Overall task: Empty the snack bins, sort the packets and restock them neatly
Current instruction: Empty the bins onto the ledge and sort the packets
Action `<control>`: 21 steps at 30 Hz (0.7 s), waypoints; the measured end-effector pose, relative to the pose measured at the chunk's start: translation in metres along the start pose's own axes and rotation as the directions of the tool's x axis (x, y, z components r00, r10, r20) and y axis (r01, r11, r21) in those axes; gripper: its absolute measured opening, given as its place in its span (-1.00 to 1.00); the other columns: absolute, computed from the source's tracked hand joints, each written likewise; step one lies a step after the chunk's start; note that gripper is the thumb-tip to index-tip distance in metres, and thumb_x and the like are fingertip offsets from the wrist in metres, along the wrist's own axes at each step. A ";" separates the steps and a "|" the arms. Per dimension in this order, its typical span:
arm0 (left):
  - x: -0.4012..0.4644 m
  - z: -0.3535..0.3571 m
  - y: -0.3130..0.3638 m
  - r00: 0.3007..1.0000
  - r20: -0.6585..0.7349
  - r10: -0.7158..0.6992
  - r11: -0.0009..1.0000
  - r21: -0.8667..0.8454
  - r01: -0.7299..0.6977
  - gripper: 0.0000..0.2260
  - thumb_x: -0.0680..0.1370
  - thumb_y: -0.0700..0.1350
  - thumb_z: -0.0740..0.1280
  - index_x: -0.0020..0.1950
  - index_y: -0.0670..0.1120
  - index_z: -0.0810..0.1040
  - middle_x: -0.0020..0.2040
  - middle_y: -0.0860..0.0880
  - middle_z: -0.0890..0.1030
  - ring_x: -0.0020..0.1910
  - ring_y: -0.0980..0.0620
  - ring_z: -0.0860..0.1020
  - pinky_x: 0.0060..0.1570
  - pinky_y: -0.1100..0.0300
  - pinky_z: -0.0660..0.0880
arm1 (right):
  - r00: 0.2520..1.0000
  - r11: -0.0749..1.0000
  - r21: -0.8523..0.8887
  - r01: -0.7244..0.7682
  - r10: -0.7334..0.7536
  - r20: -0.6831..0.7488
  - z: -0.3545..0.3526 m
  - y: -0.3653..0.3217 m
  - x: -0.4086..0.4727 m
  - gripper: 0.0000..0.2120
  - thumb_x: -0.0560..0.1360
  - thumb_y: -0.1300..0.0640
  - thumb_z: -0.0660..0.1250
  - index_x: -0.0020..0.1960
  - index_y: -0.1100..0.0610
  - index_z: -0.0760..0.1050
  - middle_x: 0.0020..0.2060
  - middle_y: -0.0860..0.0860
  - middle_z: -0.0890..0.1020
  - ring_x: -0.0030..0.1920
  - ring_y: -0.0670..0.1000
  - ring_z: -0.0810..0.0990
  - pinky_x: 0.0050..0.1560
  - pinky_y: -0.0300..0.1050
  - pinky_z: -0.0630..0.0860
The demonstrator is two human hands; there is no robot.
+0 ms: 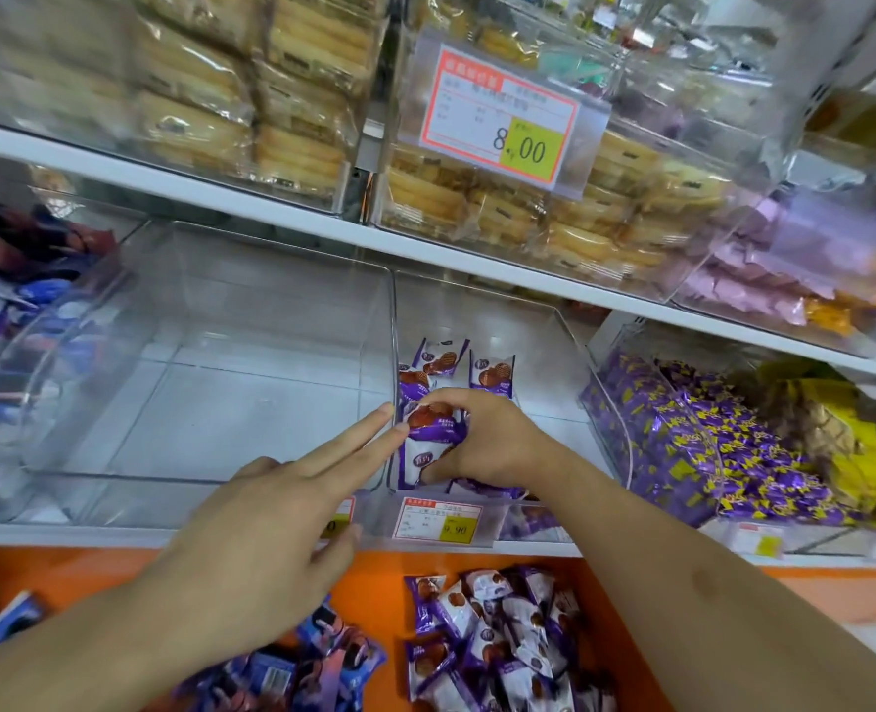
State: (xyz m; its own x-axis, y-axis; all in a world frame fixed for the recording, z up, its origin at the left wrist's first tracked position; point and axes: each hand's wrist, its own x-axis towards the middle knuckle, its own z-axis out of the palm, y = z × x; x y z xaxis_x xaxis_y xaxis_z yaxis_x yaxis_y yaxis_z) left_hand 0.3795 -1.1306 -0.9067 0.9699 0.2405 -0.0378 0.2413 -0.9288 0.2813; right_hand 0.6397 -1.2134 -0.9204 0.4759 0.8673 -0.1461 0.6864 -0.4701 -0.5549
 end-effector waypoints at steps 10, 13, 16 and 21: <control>-0.001 0.008 -0.005 0.997 -0.080 -0.001 0.999 -0.036 -0.002 -0.21 0.66 0.14 0.19 0.46 0.51 -0.46 0.40 0.59 -0.47 -0.23 0.10 0.50 0.01 0.31 0.42 | 0.953 0.949 0.311 0.042 0.055 -0.298 -0.065 -0.002 -0.070 -0.53 0.32 0.26 0.70 0.15 -0.05 0.68 -0.11 0.00 0.74 -0.31 0.09 0.68 -0.29 0.09 0.69; 0.000 0.010 -0.007 0.991 -0.132 -0.021 0.997 -0.076 0.011 -0.19 0.64 0.13 0.24 0.50 0.51 -0.39 0.42 0.60 -0.42 -0.28 0.12 0.51 0.01 0.27 0.49 | 0.940 0.923 0.379 0.072 0.064 -0.334 -0.077 -0.012 -0.112 -0.55 0.34 0.32 0.66 0.17 0.08 0.66 -0.06 0.25 0.70 -0.26 0.31 0.68 -0.22 0.25 0.70; -0.002 0.011 -0.010 0.978 -0.205 -0.027 0.993 -0.122 0.002 -0.16 0.58 0.07 0.36 0.58 0.47 -0.19 0.53 0.54 -0.23 -0.44 0.12 0.50 -0.07 0.16 0.51 | 0.946 0.904 0.414 0.106 0.036 -0.321 -0.078 -0.018 -0.160 -0.50 0.27 0.32 0.66 0.13 0.03 0.65 -0.07 0.09 0.76 -0.11 0.38 0.70 -0.09 0.28 0.70; 0.002 0.018 -0.015 0.985 -0.173 -0.029 0.998 -0.053 0.020 -0.16 0.56 0.00 0.40 0.60 0.45 -0.09 0.56 0.52 -0.16 -0.51 0.16 0.50 -0.12 0.07 0.57 | 0.957 0.925 0.380 0.017 0.095 -0.274 -0.045 0.022 -0.210 -0.43 0.20 0.37 0.70 0.07 -0.06 0.63 -0.09 -0.17 0.76 -0.08 -0.22 0.70 -0.02 -0.35 0.58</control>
State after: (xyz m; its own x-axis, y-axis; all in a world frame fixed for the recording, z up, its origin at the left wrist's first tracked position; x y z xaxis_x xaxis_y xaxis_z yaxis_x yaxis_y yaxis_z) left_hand 0.3782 -1.1212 -0.9284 0.9424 0.3120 0.1203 0.2584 -0.9078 0.3305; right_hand 0.5797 -1.4137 -0.8648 0.6715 0.7403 0.0319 0.4337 -0.3577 -0.8270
